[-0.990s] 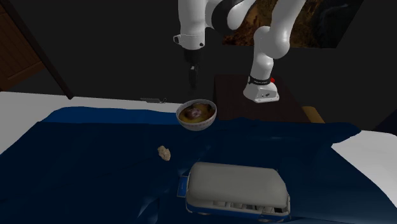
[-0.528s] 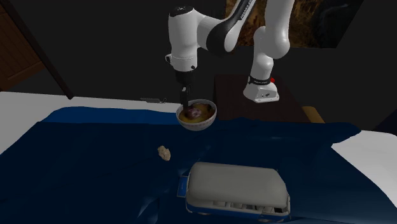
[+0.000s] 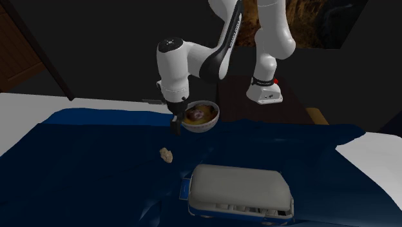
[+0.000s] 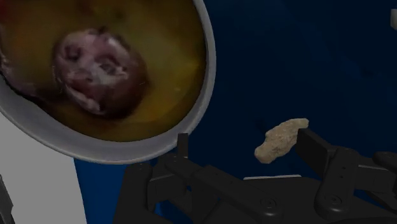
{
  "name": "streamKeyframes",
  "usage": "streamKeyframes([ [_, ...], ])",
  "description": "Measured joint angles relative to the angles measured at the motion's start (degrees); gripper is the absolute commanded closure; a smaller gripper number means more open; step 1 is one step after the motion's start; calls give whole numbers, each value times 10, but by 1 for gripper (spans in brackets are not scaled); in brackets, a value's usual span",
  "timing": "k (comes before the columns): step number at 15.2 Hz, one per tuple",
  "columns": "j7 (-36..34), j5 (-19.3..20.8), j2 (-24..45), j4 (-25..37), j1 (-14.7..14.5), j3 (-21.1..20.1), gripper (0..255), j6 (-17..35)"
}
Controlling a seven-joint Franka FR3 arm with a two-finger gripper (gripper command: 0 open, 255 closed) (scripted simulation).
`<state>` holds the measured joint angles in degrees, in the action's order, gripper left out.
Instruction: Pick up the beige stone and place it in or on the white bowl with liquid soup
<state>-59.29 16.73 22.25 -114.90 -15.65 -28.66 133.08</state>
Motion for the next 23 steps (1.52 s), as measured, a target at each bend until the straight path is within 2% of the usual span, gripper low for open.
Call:
streamKeyframes([
  [4, -46, 45, 91, 100, -51, 26, 0, -19],
  [9, -80, 76, 192, 218, -106, 54, 0, -42],
  [16, -89, 91, 233, 234, -117, 68, 0, -18],
  [22, -90, 93, 236, 233, -118, 69, 0, -14],
  [23, -90, 93, 236, 233, -118, 69, 255, -14],
])
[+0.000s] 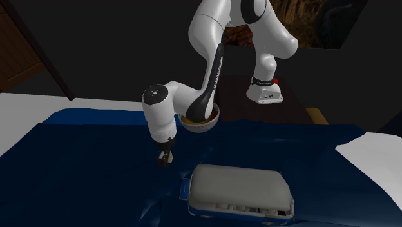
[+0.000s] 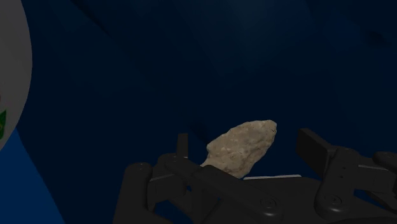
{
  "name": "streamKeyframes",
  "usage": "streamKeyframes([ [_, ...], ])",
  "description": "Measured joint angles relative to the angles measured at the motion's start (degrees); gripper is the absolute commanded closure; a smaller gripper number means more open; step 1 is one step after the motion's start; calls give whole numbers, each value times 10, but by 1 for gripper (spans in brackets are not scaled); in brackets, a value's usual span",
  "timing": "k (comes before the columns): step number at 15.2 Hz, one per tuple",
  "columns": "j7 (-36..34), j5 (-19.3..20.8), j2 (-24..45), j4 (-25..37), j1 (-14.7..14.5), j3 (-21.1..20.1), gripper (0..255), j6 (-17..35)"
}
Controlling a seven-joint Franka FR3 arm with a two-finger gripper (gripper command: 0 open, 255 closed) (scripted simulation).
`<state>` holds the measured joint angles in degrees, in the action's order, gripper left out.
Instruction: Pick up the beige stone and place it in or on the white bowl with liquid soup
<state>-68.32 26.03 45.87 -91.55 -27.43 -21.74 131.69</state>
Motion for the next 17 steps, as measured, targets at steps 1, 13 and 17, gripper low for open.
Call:
streamKeyframes([
  [1, 0, 0, 0, 0, 0, 0, 255, 0],
  [13, 4, -4, -11, -2, 3, -4, 255, -9],
  [17, 9, -12, -33, -7, 9, -11, 255, -25],
])
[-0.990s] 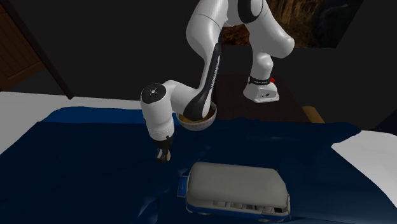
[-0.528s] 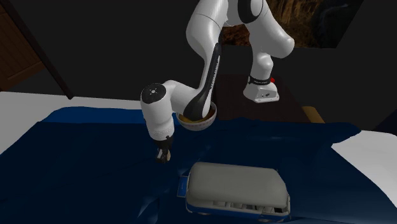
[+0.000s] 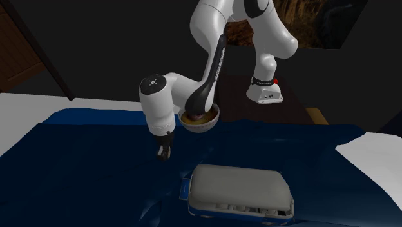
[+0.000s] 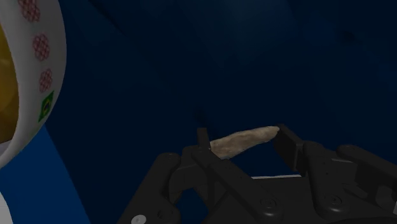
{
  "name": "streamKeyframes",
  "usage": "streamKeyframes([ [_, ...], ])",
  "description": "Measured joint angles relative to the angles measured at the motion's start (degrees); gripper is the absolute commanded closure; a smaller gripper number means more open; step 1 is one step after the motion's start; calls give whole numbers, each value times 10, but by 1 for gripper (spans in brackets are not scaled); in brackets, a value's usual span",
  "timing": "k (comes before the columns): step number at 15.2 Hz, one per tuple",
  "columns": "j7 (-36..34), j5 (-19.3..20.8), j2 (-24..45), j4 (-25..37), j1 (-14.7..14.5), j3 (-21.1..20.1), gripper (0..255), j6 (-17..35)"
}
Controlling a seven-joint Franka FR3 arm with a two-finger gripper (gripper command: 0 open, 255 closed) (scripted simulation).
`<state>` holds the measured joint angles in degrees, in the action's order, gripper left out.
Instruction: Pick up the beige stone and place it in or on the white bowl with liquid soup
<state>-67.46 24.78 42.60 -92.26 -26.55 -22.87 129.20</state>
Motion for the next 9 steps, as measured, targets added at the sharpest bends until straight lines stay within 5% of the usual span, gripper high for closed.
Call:
streamKeyframes([
  [9, 12, -19, -42, 3, 8, -16, 255, -44],
])
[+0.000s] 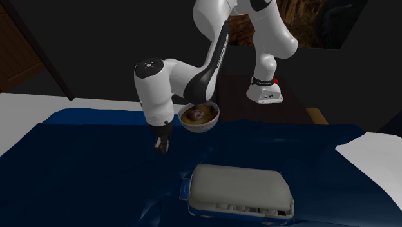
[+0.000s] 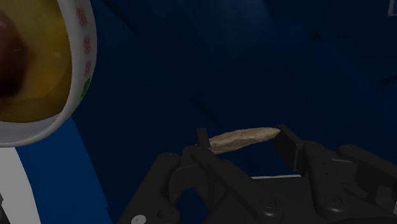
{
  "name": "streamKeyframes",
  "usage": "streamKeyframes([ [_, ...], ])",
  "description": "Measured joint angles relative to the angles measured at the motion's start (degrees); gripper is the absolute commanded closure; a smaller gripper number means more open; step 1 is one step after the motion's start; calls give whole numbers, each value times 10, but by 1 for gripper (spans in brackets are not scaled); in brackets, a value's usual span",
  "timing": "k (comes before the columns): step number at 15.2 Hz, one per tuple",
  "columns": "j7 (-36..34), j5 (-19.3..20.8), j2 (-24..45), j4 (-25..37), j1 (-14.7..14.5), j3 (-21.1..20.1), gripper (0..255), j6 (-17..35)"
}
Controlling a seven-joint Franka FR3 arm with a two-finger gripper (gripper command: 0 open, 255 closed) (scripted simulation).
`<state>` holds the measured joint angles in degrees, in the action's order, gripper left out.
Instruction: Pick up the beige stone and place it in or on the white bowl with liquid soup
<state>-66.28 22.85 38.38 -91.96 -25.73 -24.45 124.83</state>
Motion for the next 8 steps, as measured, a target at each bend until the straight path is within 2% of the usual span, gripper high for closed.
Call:
streamKeyframes([
  [8, 13, -17, -33, 12, 7, -12, 255, -42],
])
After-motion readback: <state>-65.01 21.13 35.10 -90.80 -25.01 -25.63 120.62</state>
